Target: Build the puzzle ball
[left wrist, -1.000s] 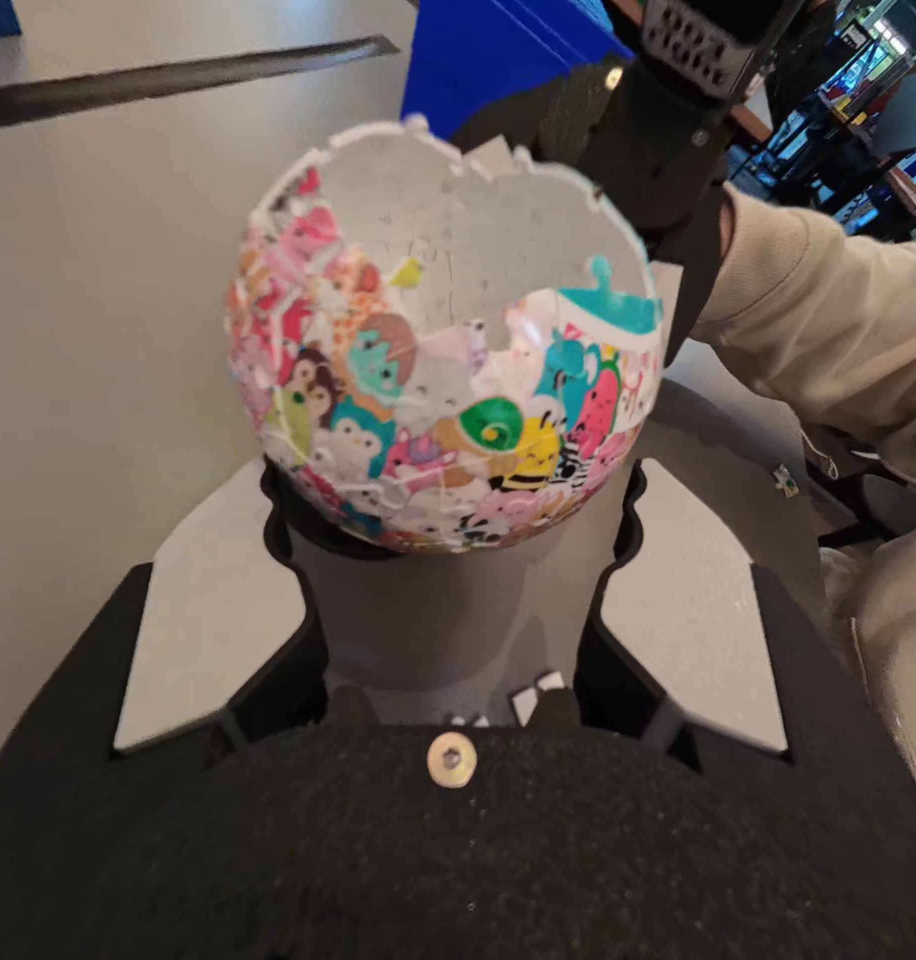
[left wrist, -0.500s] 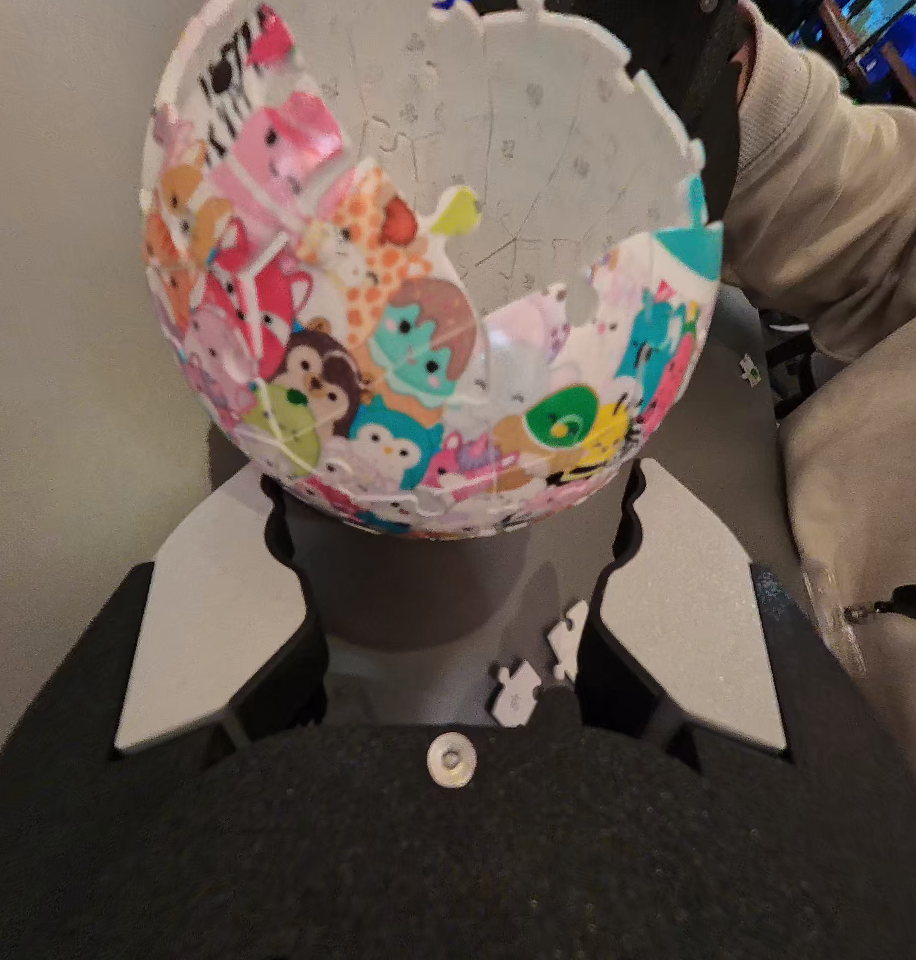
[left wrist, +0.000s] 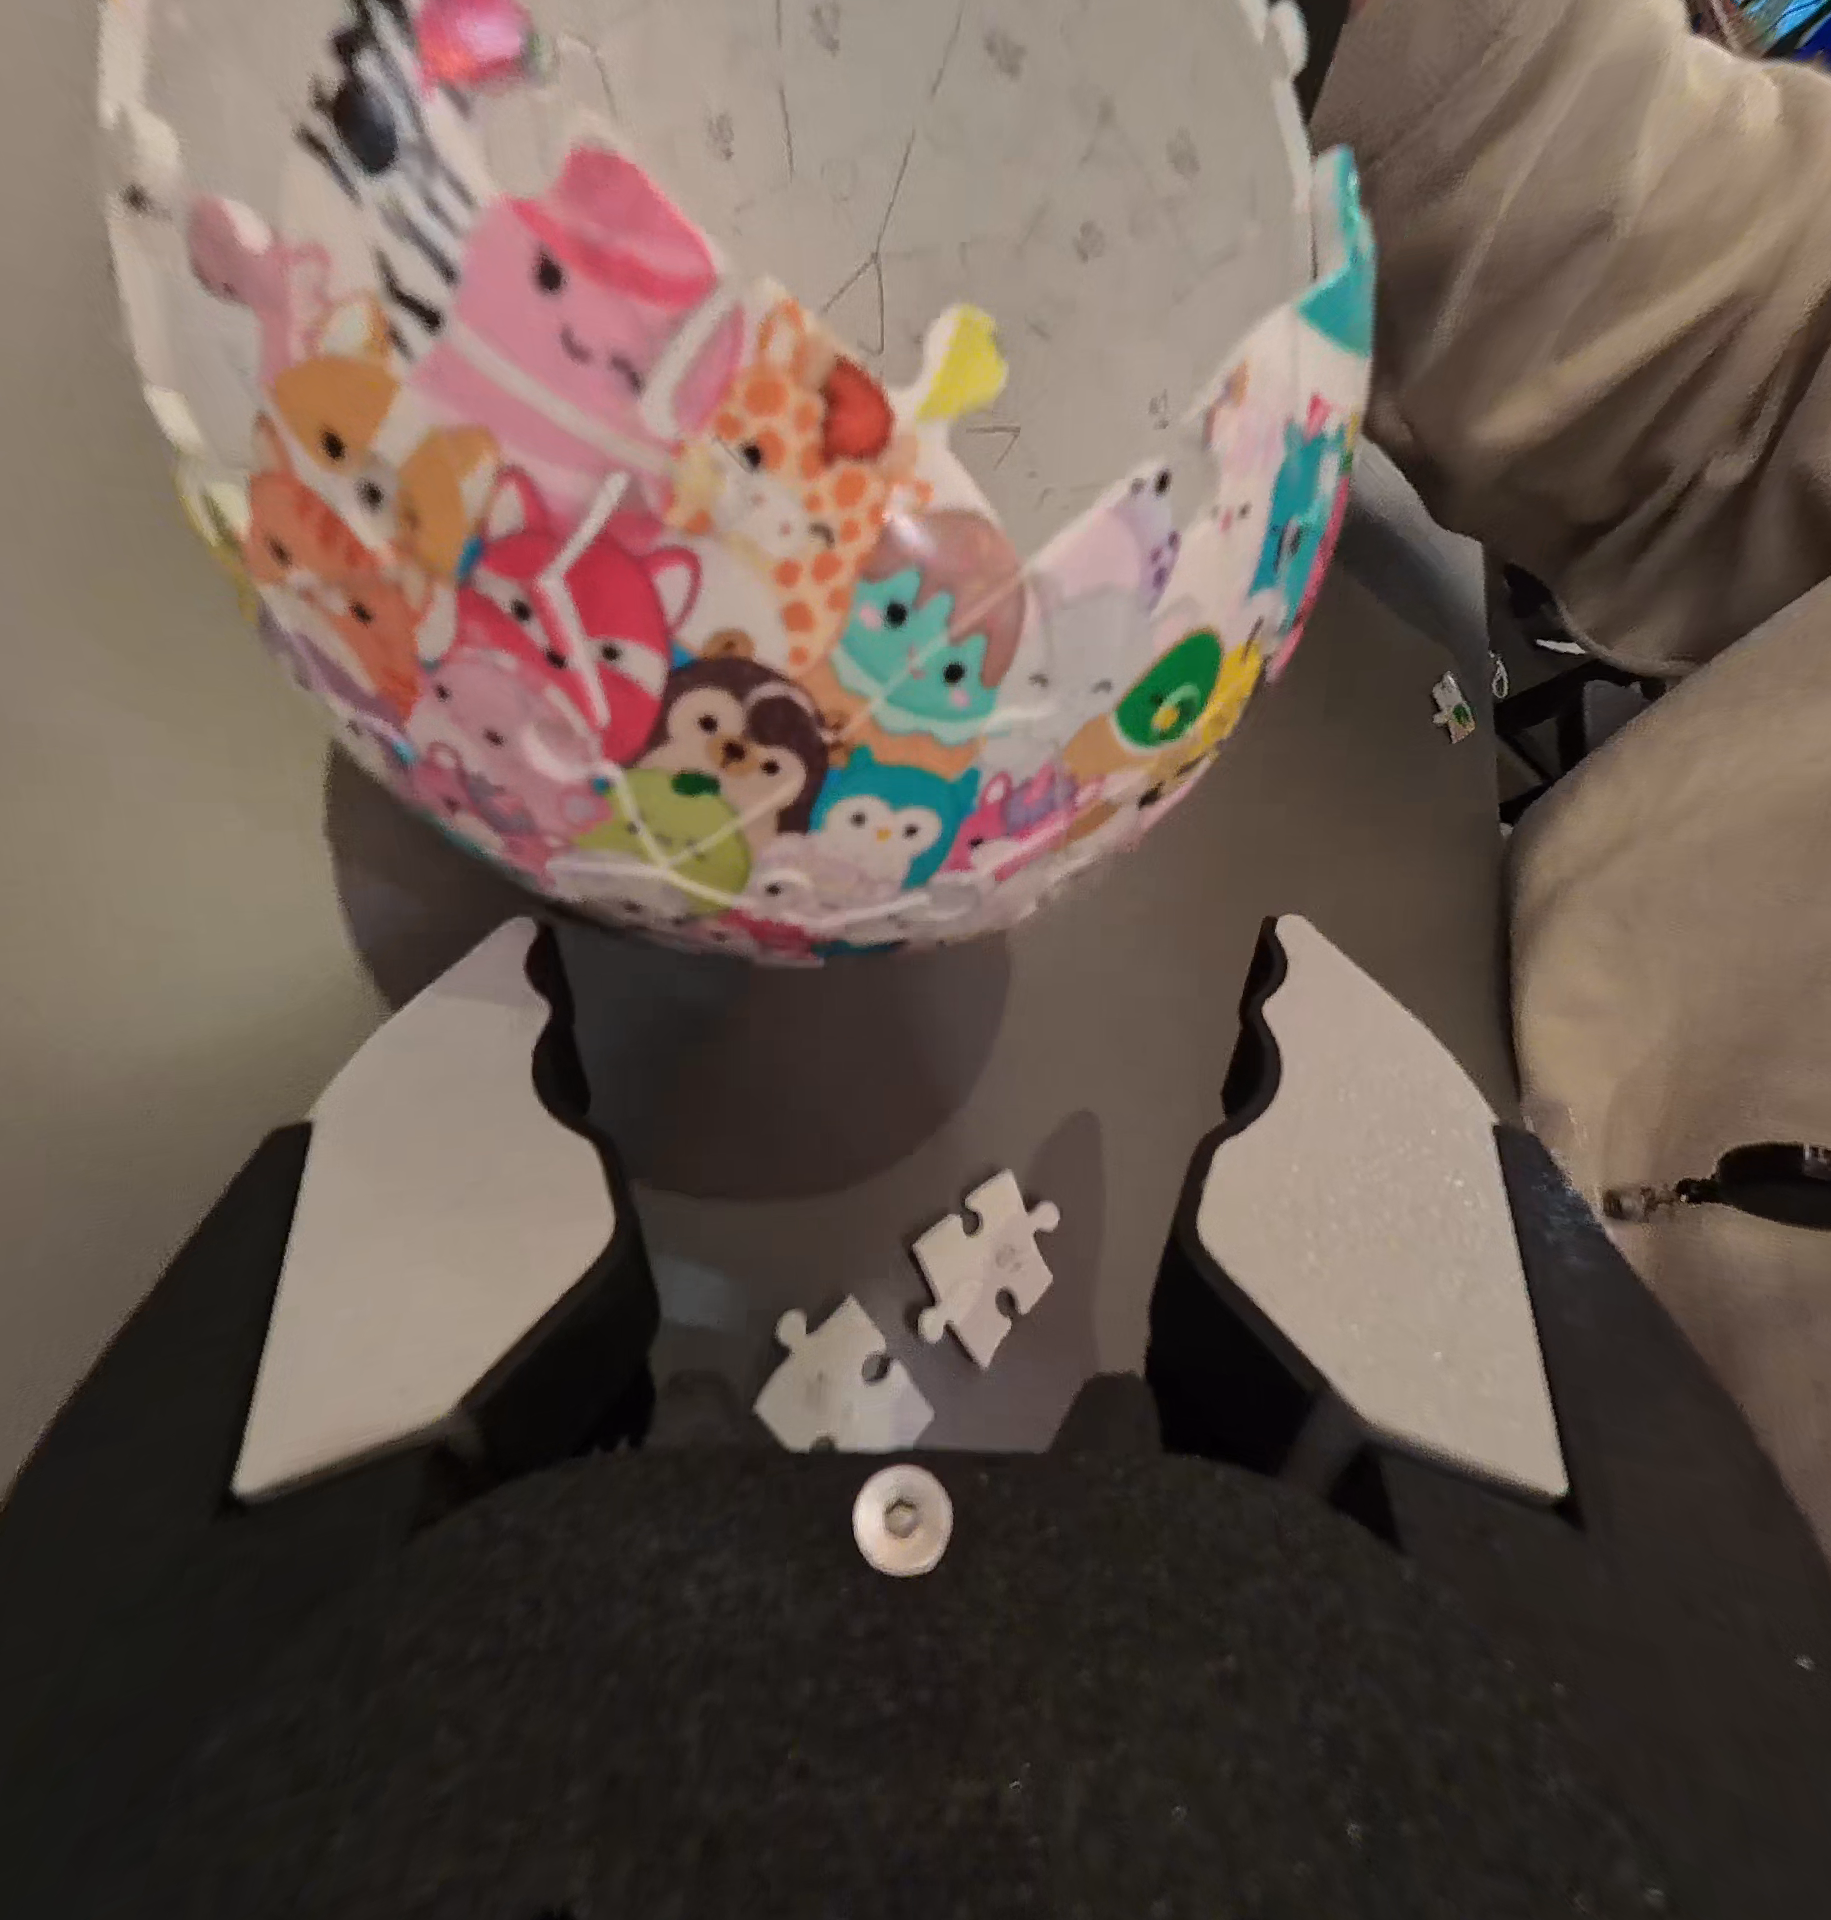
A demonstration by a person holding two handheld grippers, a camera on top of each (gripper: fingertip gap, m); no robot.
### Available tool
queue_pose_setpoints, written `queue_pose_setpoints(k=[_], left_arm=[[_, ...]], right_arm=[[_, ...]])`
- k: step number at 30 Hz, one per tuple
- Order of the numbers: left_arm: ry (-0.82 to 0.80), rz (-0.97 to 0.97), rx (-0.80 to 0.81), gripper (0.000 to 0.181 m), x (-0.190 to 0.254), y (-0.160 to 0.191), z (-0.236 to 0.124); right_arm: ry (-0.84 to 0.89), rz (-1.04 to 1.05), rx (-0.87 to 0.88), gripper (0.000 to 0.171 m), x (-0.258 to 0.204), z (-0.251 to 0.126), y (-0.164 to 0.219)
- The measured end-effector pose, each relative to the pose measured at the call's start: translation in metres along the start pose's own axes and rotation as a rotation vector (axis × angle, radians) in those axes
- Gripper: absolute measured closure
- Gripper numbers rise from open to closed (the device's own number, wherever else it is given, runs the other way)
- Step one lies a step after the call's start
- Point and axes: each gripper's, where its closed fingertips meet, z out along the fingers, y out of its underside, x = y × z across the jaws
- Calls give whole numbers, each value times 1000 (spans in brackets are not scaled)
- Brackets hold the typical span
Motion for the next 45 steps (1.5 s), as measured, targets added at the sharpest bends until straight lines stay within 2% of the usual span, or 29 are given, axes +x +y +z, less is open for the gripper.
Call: queue_pose_setpoints(k=[3, 5, 8, 10, 13, 15, 17, 18, 20, 23, 28, 29, 31, 34, 36, 39, 41, 43, 45], left_arm=[[-10, 7, 11, 61, -4, 1, -17], [2, 13, 32, 62, -4, -2, -28], [-2, 28, 34, 67, -1, -4, -35], [5, 22, 61, 76, 8, -4, -41], [-22, 26, 125, 95, 25, 4, -50], [-56, 33, 157, 103, 39, 15, -54], [-61, 35, 214, 109, 58, 21, -57], [-59, 30, 244, 110, 68, 23, -58], [-50, 11, 276, 109, 84, 28, -60], [-51, 3, 317, 110, 102, 31, -62], [-57, 3, 350, 113, 122, 36, -70], [-71, 1, 348, 113, 124, 40, -71], [-105, 2, 337, 113, 127, 48, -74], [-165, 14, 336, 113, 132, 58, -75], [-175, 15, 334, 114, 136, 63, -69], [-150, 8, 335, 115, 139, 65, -60], [-124, 9, 344, 117, 140, 61, -57], [-119, 25, 376, 119, 139, 52, -57], [-105, 61, 416, 119, 143, 39, -56]], right_arm=[[165, 90, 24, 57, -5, -24, 9], [222, 116, 63, 84, -24, -34, 15], [239, 155, 38, 79, -56, -30, 26], [276, 172, 1, 84, -80, -38, 34], [271, 225, 60, 96, -140, -59, 45], [267, 216, 16, 103, -188, -70, 80], [327, 250, -88, 101, -226, -74, 133], [338, 289, -112, 107, -244, -73, 154], [362, 368, -73, 112, -270, -68, 174], [552, 373, -31, 114, -269, -71, 186], [614, 308, -37, 114, -259, -52, 190], [626, 274, -36, 119, -257, -50, 187], [614, 237, -34, 144, -256, -45, 182], [660, 244, -49, 144, -239, -46, 176], [604, 287, -12, 144, -225, -39, 159], [511, 307, 237, 145, -190, -31, 96], [205, 418, 376, 144, -182, -11, 47], [-69, 460, 596, 144, -179, -8, -11], [-506, 578, 781, 145, -191, -16, -61]])
